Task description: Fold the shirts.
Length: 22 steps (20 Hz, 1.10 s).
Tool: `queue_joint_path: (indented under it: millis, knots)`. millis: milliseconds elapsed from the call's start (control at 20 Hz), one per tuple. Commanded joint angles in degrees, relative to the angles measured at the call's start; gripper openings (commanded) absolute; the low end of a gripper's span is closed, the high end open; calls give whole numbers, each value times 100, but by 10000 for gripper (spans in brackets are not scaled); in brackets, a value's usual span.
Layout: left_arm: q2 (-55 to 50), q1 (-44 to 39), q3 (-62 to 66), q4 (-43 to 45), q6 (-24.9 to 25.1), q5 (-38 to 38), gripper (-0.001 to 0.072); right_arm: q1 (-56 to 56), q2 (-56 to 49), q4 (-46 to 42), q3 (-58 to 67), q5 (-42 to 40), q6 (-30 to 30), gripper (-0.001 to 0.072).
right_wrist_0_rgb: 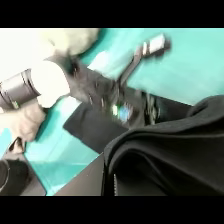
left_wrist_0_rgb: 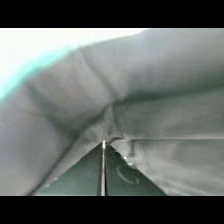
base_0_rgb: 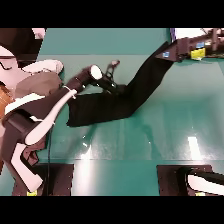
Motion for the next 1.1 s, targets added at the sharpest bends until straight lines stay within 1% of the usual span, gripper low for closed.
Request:
queue_joint_path:
  millis: [0, 150, 250, 300, 350, 400, 450, 500, 600, 700, 800, 900, 950, 1000, 1050]
  knots:
    - [706, 632, 354, 531, 7, -520, 28, 734, -188, 11, 63, -256, -85, 14]
    - [1687, 1475, 610, 1167, 9, -916, 27, 1827, -730, 15, 175, -997, -341, 15]
    - [2337, 1976, 616, 1447, 4, -935, 28, 2645, -1475, 7, 730, -1311, -472, 15]
    - [2603, 2175, 616, 1574, 4, -942, 28, 3025, -1932, 4, 1104, -1464, -472, 37]
    - [2852, 2354, 616, 1668, 4, -970, 28, 3320, -2343, 0, 1462, -1478, -472, 210]
    - [3045, 2494, 616, 1718, 4, -1008, 28, 3569, -2734, -9, 1821, -1364, -472, 463]
    - [3202, 2618, 616, 1757, 4, -1071, 28, 3709, -2986, -15, 2041, -1217, -470, 510]
    - [3314, 2715, 616, 1768, 4, -1152, 28, 3751, -3093, -17, 2090, -1095, -468, 510]
    - [3394, 2806, 616, 1790, 7, -1377, 28, 3563, -2964, -116, 1705, -903, -459, 509]
    - [3381, 2806, 614, 1770, 7, -1644, 28, 3104, -2573, -573, 981, -804, -385, 509]
    - [3373, 2804, 509, 1692, 4, -1687, 28, 2411, -2044, -1058, 44, -820, -195, 509]
    - [3370, 2802, 354, 1679, 4, -1679, 27, 1668, -1582, -1263, -903, -866, 55, 510]
    - [3370, 2745, 262, 1670, 7, -1657, 28, 1261, -1370, -1235, -1425, -964, 55, 515]
    - [3370, 2656, 164, 1668, 7, -1596, 28, 901, -1226, -1198, -1882, -1141, 72, 587]
    - [3370, 2533, 42, 1668, 9, -1475, 28, 605, -1165, -1193, -2221, -1335, 120, 639]
